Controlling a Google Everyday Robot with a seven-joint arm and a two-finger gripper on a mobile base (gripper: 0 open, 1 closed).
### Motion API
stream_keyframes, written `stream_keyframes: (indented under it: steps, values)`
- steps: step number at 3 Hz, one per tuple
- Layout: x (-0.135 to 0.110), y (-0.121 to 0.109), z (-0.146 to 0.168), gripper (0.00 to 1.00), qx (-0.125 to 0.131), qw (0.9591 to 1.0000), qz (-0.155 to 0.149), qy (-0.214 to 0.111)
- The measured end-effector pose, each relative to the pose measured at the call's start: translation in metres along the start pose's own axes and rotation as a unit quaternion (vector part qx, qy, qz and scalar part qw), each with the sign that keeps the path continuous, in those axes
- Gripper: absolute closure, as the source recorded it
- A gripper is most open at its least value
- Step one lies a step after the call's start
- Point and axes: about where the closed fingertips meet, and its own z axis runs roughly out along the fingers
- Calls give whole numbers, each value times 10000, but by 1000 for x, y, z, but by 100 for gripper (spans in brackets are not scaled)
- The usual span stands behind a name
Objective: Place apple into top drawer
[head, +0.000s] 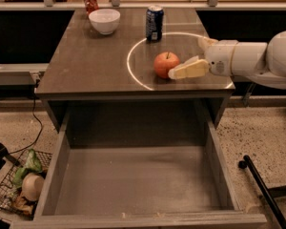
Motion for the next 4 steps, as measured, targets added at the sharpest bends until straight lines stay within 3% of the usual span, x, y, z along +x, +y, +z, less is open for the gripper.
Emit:
stream_keyframes:
  steps: [2,3,4]
  values:
    - [16,27,48,0,-651,9973,198,-266]
    - [15,39,59,16,-901,9947,172,-458]
    - [14,42,62,38,-945,9942,161,-480]
